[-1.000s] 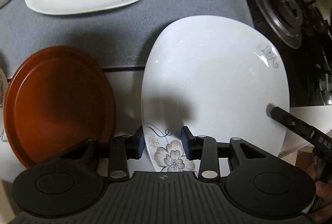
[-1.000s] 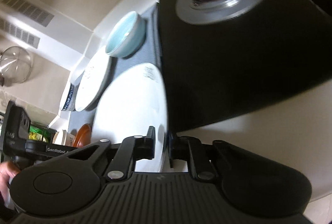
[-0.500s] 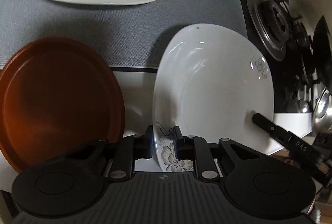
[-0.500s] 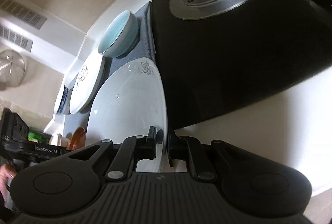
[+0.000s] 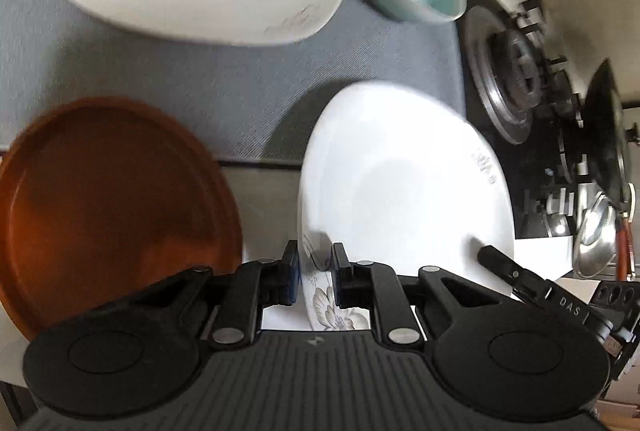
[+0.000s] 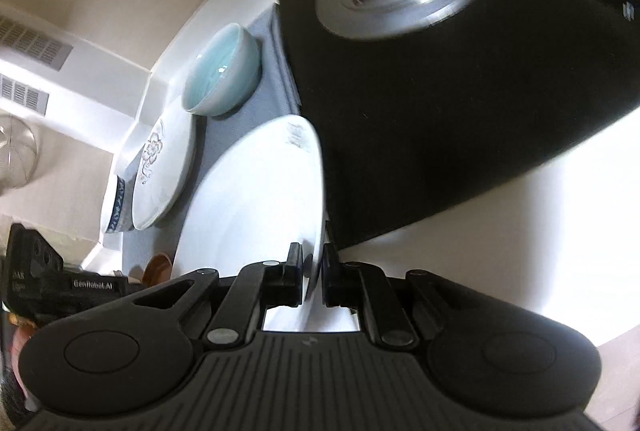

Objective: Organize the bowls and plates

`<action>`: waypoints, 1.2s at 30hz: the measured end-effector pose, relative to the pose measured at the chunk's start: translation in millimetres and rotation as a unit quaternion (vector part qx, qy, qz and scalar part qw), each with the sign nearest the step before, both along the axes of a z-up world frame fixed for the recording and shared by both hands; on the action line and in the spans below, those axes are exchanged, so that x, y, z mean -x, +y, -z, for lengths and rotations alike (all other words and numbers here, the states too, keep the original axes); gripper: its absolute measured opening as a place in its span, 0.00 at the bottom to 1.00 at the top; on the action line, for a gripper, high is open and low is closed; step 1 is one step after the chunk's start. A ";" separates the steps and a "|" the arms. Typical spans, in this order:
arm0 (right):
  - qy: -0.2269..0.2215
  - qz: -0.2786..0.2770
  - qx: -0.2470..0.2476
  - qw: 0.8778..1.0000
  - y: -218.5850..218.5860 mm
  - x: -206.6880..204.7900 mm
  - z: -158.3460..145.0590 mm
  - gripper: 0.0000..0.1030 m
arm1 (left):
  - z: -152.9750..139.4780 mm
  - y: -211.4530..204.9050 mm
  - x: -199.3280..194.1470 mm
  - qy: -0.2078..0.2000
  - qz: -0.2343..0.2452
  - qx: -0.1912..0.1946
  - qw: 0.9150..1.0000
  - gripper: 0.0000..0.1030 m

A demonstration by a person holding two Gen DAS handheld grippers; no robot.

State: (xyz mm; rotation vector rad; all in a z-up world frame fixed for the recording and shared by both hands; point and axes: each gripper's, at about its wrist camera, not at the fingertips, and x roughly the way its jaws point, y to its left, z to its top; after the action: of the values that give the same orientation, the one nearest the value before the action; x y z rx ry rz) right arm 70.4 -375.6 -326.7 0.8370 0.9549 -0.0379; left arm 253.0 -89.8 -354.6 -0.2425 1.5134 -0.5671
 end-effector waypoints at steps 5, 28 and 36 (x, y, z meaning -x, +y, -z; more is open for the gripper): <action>0.018 0.019 -0.029 0.999 -6.5 -1.2 5.6 0.12 | -5.4 3.1 -2.2 -0.008 0.017 0.007 1.000 0.14; -0.021 -0.003 -0.040 0.999 35.9 -54.7 -40.8 0.11 | -67.4 69.9 -28.2 -0.044 -0.022 0.014 0.999 0.14; -0.028 -0.031 -0.047 0.998 69.7 -104.9 -40.6 0.11 | -78.1 117.4 -53.7 -0.057 -0.053 0.007 0.997 0.14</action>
State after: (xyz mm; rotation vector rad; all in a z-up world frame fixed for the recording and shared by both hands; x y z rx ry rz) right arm 175.3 -305.8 -286.0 0.8899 0.9350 0.0844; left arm 306.7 27.6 -276.5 -0.2946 1.3774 -0.4995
